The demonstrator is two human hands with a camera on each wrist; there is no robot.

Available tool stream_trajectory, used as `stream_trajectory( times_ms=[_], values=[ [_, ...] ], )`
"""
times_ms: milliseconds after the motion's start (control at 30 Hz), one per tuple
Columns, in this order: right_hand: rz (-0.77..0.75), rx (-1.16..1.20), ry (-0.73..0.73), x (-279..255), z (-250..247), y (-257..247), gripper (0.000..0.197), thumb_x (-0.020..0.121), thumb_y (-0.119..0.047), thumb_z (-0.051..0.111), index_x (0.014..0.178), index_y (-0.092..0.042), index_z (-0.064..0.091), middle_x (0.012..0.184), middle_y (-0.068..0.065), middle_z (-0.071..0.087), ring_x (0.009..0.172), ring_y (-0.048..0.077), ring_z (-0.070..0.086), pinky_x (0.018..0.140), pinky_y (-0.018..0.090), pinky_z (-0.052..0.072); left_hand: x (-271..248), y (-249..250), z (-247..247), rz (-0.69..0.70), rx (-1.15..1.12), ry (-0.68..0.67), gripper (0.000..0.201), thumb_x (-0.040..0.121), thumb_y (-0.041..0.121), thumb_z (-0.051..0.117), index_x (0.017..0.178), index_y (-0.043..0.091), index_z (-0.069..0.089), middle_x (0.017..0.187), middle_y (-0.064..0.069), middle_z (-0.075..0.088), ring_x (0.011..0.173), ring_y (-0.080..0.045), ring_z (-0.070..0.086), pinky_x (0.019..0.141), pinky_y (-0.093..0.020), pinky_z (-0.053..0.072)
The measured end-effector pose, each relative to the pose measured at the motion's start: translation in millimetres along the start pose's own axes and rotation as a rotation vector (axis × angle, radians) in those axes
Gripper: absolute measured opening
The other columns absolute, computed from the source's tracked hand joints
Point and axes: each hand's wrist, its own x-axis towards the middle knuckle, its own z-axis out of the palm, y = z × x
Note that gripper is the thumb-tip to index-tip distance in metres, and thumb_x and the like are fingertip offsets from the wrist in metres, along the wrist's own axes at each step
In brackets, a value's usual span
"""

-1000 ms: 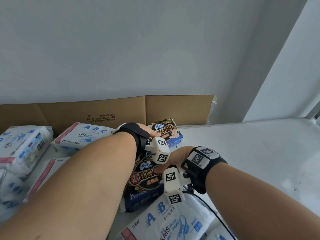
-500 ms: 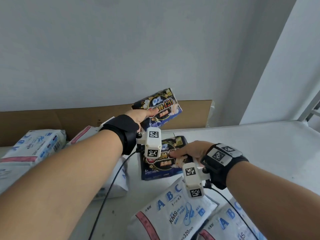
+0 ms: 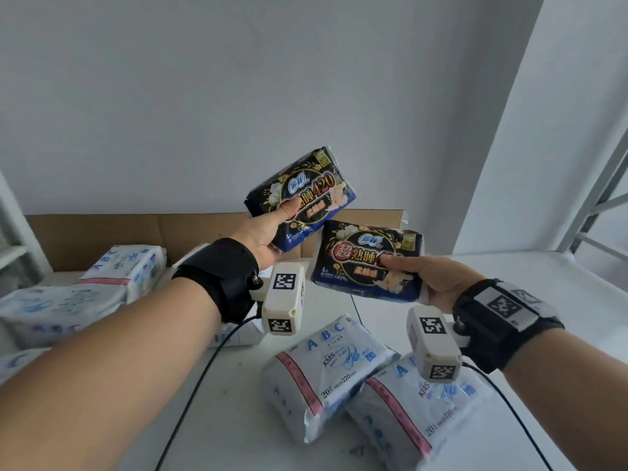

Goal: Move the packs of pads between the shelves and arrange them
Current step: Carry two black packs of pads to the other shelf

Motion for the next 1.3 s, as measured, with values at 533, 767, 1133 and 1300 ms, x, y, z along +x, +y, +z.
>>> stream_trajectory(
  times_ms=[533,767,1133,1300],
  values=[
    [-0.124,0.153,-0.286,-186.2,-70.7,44.5,0.039,0.068,-0.023,0.071,0.102,-0.009,0.062,0.096,0.013,0.075,0.081,0.024,0.073,0.061,0.028,0.058,-188.4,-68.4,48.1,0.028,0.075,0.328,0.049,0.070,0.047,0.074,0.101,0.013,0.057,0.087,-0.004,0.068,0.077,-0.017,0.063,0.057,-0.031,0.048],
    [-0.166,0.268,-0.204,-252.2,-90.0,62.9,0.036,0.070,-0.021,0.071,0.103,-0.009,0.063,0.100,0.014,0.074,0.084,0.026,0.073,0.066,0.031,0.060,-244.0,-90.4,71.5,0.005,0.106,0.279,0.057,0.067,0.050,0.074,0.104,0.011,0.056,0.100,-0.009,0.068,0.083,-0.021,0.066,0.057,-0.033,0.051],
    [-0.032,0.336,0.016,-358.9,-125.4,143.1,0.035,0.069,-0.008,0.068,0.103,-0.003,0.064,0.095,0.017,0.074,0.077,0.029,0.073,0.060,0.036,0.060,-321.8,-180.9,114.5,-0.193,0.042,0.056,0.025,0.079,0.030,0.072,0.091,0.011,0.060,0.096,-0.011,0.071,0.073,-0.019,0.069,0.062,-0.031,0.059],
    [0.002,0.310,0.069,-404.5,-165.4,153.3,0.045,0.065,-0.002,0.068,0.109,0.001,0.060,0.095,0.020,0.073,0.077,0.034,0.072,0.060,0.047,0.060,-356.3,-212.4,153.1,-0.217,0.124,0.027,0.045,0.075,0.032,0.075,0.110,0.007,0.061,0.104,-0.013,0.069,0.086,-0.023,0.066,0.073,-0.034,0.054]
  ],
)
